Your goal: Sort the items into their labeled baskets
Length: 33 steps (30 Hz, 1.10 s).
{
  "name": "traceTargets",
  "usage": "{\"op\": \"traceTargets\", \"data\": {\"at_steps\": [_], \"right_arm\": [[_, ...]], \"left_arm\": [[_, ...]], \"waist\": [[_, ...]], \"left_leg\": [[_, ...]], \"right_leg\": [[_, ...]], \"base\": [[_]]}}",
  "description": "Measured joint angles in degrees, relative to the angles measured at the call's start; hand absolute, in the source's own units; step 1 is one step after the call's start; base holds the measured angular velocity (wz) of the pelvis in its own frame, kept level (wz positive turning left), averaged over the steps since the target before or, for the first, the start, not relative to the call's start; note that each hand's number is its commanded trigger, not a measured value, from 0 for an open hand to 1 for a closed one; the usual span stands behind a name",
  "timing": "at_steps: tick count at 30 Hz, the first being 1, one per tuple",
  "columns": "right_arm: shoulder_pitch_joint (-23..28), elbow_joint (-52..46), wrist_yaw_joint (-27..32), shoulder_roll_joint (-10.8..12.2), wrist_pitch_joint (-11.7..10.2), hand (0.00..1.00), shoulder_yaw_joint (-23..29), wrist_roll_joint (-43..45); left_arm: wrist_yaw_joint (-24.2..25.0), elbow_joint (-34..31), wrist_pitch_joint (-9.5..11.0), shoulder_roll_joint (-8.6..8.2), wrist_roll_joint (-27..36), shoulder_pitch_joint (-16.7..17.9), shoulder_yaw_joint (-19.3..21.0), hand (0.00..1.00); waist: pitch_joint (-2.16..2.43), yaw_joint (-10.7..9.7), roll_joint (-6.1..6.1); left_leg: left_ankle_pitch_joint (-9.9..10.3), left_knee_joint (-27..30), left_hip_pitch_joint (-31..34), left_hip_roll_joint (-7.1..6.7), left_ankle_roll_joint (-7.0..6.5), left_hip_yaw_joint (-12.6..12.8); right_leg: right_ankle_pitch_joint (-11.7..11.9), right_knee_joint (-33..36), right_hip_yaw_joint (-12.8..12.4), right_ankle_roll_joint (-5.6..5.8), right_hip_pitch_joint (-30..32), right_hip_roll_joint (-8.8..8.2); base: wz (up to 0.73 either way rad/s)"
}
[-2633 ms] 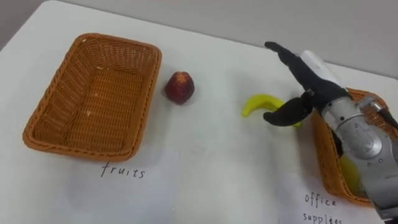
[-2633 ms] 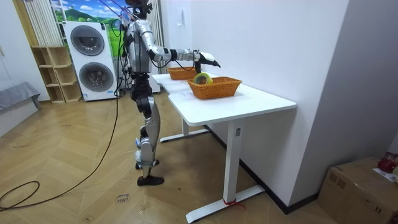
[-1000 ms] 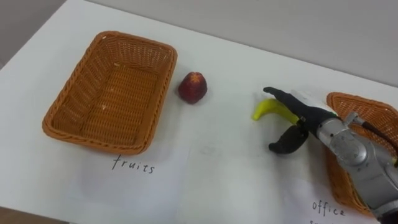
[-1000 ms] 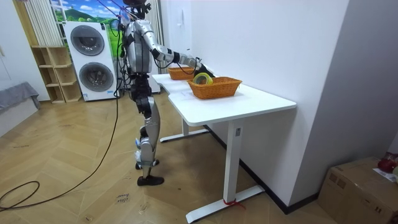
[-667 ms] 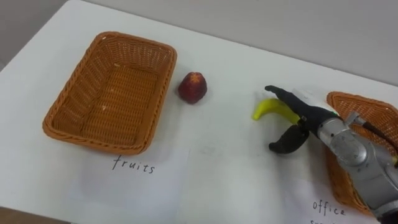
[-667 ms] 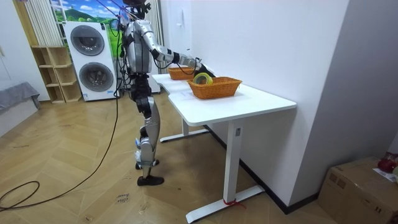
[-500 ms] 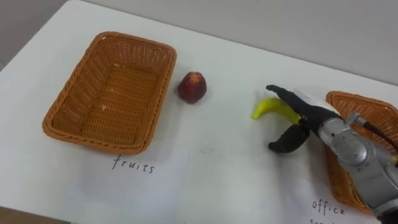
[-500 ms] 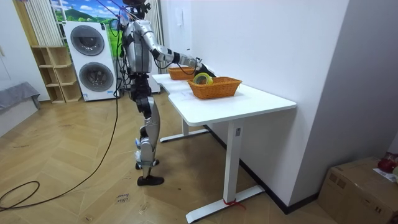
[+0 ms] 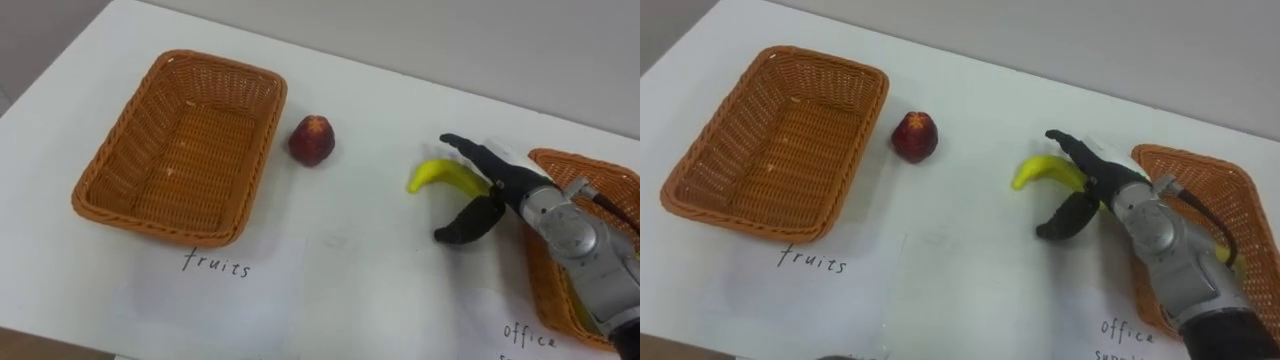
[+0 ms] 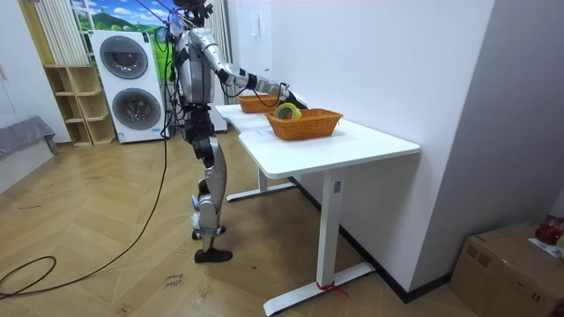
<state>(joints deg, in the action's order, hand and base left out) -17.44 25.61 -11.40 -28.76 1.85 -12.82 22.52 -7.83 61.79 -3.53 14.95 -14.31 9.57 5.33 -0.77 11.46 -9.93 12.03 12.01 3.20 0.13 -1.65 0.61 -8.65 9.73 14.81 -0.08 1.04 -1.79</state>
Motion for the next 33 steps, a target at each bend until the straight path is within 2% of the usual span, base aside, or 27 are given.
{"op": "traceTargets", "data": {"at_steps": [8,10,17,23,27,33], "right_arm": [[-0.2,1.1,-0.1,0.0,0.4,0.00,0.2,-0.1],[-0.2,1.1,-0.5,0.0,0.7,0.00,0.3,0.0],[-3.0,7.4,-3.5,-0.1,0.7,0.00,0.3,-3.0],[-3.2,8.9,-5.7,-0.4,1.0,0.00,0.7,-4.5],[-3.8,9.8,-7.3,-0.4,2.0,0.00,0.7,-4.7],[-4.1,11.3,-8.9,-0.5,2.0,0.00,0.7,-6.3]], "left_arm": [[0.1,0.0,-0.2,0.08,-0.4,0.0,0.0,0.00],[0.5,0.0,-0.3,0.09,-0.5,0.1,0.0,0.00],[0.8,0.1,-0.3,0.28,-1.0,-0.2,-0.6,0.00],[1.0,-0.2,-0.8,0.73,-1.1,-0.6,-1.6,0.00],[1.1,-0.5,-1.3,0.89,-1.1,-0.7,-2.2,0.00],[1.3,-1.2,-1.8,1.05,-1.1,-0.6,-2.3,0.00]], "waist": [[0.14,0.0,-0.20],[0.15,0.0,-0.23],[0.05,-0.1,-0.07],[0.02,0.0,0.00],[0.03,0.1,0.01],[0.03,0.3,0.01]], "left_leg": [[0.0,0.8,0.4,-0.13,0.00,-1.0],[0.0,0.8,0.6,-0.53,0.01,-1.4],[0.0,1.3,0.5,-0.68,0.03,-2.4],[0.0,1.3,1.0,-0.69,0.05,-2.6],[0.0,1.6,1.1,-0.71,0.05,-2.7],[0.0,1.8,1.0,-0.68,0.08,-2.7]], "right_leg": [[0.0,0.0,1.2,-0.01,-0.2,-0.12],[0.0,0.0,1.4,0.00,-0.2,-0.13],[0.0,-0.1,2.4,-0.01,-0.9,-0.19],[0.0,-0.1,2.6,-0.01,-0.8,-0.20],[0.0,-0.1,2.6,-0.07,-0.8,-0.20],[0.1,0.0,2.6,-0.13,-0.9,-0.17]], "base": [[0.06],[0.07],[0.06],[0.02],[0.00],[0.00]]}}
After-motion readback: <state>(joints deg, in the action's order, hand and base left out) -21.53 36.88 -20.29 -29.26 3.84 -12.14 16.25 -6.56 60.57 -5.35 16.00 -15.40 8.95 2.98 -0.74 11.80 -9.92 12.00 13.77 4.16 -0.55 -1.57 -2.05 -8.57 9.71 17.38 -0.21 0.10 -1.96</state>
